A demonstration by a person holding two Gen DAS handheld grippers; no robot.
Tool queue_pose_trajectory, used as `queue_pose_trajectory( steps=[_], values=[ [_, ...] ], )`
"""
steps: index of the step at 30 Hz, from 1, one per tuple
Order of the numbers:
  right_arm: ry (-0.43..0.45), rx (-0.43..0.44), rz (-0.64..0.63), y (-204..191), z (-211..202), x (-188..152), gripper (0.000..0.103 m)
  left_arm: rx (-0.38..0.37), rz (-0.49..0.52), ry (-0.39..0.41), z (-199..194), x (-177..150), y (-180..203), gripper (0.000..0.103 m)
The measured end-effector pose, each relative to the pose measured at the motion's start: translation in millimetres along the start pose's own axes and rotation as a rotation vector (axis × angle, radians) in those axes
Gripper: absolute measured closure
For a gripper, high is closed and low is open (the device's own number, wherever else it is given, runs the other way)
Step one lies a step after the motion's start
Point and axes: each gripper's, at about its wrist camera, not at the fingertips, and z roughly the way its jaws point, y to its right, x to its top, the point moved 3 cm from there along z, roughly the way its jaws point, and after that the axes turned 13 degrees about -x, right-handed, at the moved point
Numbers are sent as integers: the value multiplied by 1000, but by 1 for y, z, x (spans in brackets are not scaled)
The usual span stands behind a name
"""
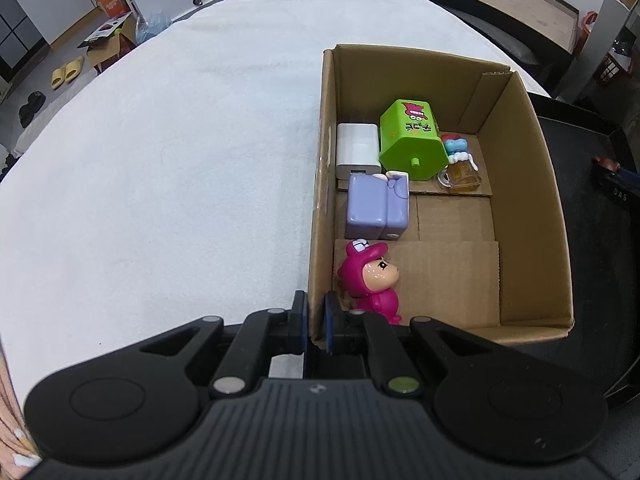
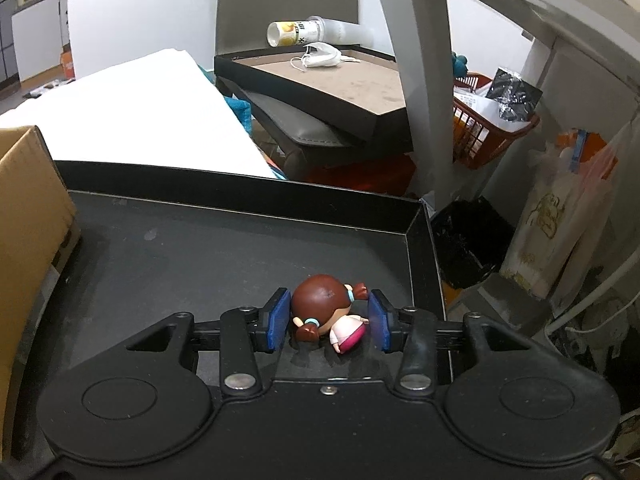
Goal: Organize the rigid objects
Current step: 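Close the right gripper on the brown-haired doll and lift it, then carry the doll over the box held by the left gripper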
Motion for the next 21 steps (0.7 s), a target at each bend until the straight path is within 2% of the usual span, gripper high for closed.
queue_pose_trajectory(
  steps=[8, 21],
  values=[
    [-21, 45, -7, 3, -17, -9, 62, -7, 6, 2, 0, 0, 0, 96],
    [38, 82, -33, 0, -78, 5, 62, -17, 35, 19, -4, -3, 1, 96]
  ],
)
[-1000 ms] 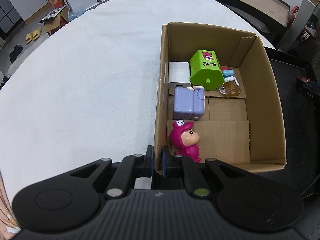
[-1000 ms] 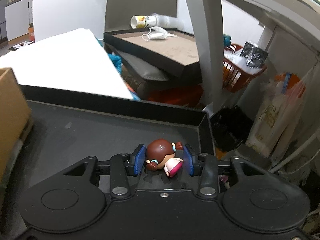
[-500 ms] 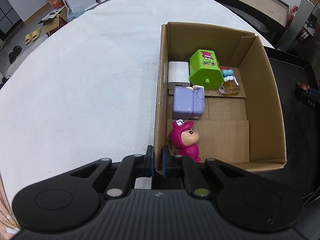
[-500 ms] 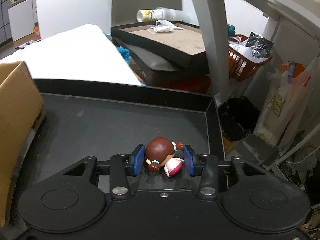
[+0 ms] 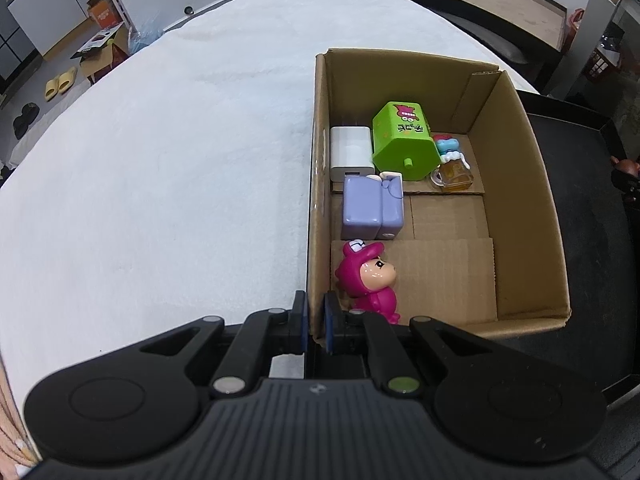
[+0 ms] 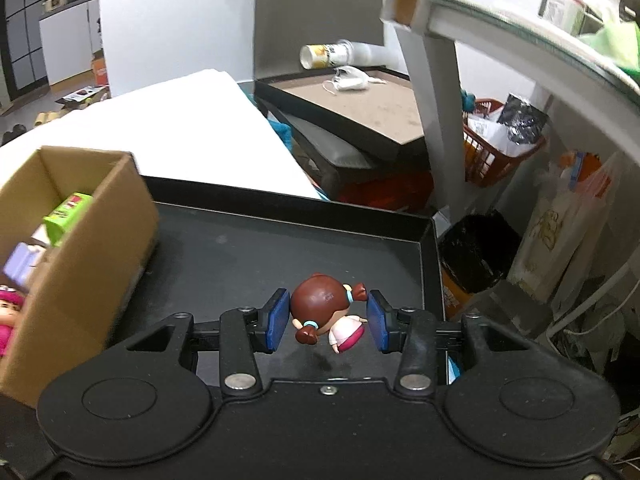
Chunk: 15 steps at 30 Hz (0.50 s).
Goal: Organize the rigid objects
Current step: 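Carry the doll over the box held by the left gripper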
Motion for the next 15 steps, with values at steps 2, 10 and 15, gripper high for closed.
queue_pose_trajectory(
  steps=[2, 10, 15],
  values=[
    [14, 3, -2, -2, -10, 5, 62, -5, 0, 6, -1, -1, 0, 96],
    [73, 15, -33, -15, -47, 29, 62, -21, 18, 31, -6, -3, -2, 96],
    [103, 27, -37, -26, -67, 45, 62, -34, 24, 47, -9, -5, -3, 96]
  ],
)
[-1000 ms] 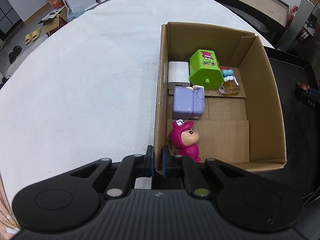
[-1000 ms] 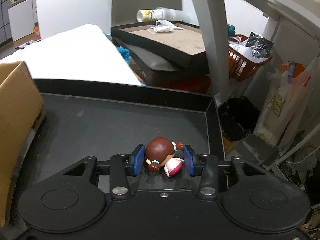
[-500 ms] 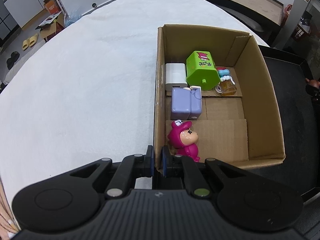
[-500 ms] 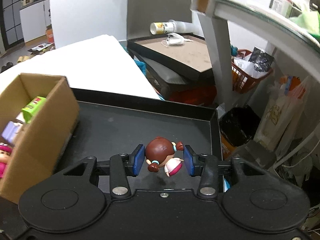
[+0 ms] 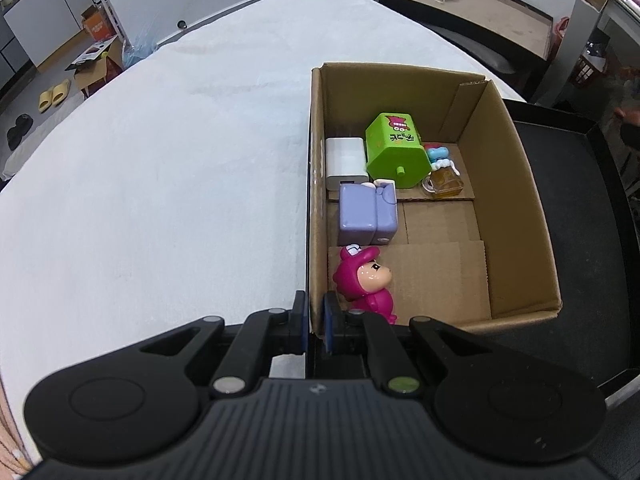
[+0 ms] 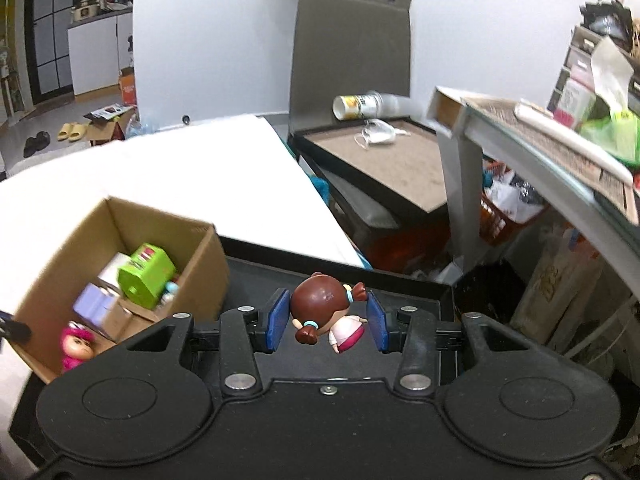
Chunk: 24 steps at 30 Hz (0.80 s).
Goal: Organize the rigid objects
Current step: 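Carry the doll over the box held by the left gripper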
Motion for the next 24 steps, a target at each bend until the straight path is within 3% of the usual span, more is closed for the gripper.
queue_pose_trajectory(
  steps=[24],
  values=[
    [79, 86, -84, -75, -44, 45, 62, -58, -1, 38, -5, -3, -8, 96]
  ],
)
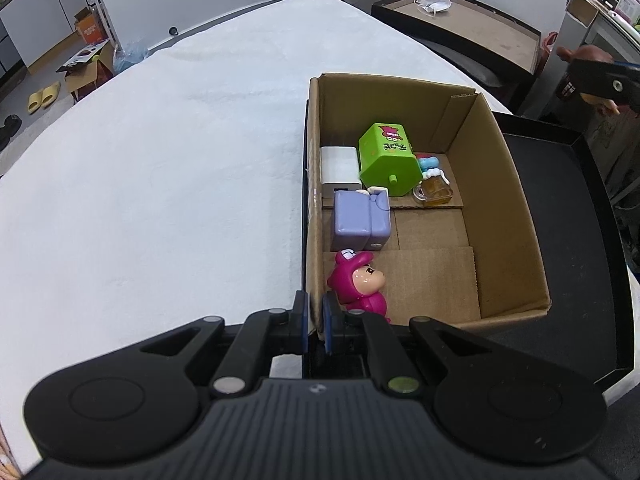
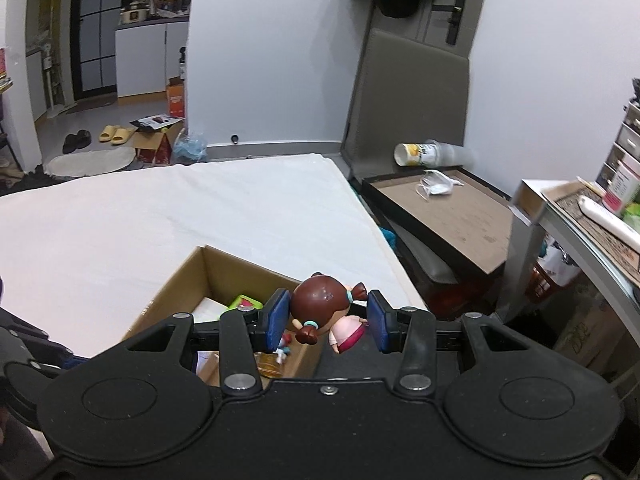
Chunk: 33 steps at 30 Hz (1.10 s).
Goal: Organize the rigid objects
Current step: 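Carry the doll over the box held by the left gripper, then lower the doll into the box and open the right gripper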
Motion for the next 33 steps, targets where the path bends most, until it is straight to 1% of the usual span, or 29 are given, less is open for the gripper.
queue_pose_trajectory(
  steps=[5, 14, 20, 30, 33],
  values=[
    [-15, 25, -11, -12, 5, 3, 62, -11, -8, 2, 0, 0, -2, 96],
    [-106, 99, -12, -38, 21, -4, 61, -32, -20, 14, -2, 0, -6, 96],
    [-202, 143, -7, -58, 37, -15, 61, -45, -23, 16, -3, 1, -7, 96],
    [-312, 172, -29, -77, 58, -28, 61, -54, -28, 18, -3, 1, -9, 96],
    [-356, 188, -42, -81, 67, -30, 61, -55, -30, 18, -3, 1, -10, 96]
  ],
)
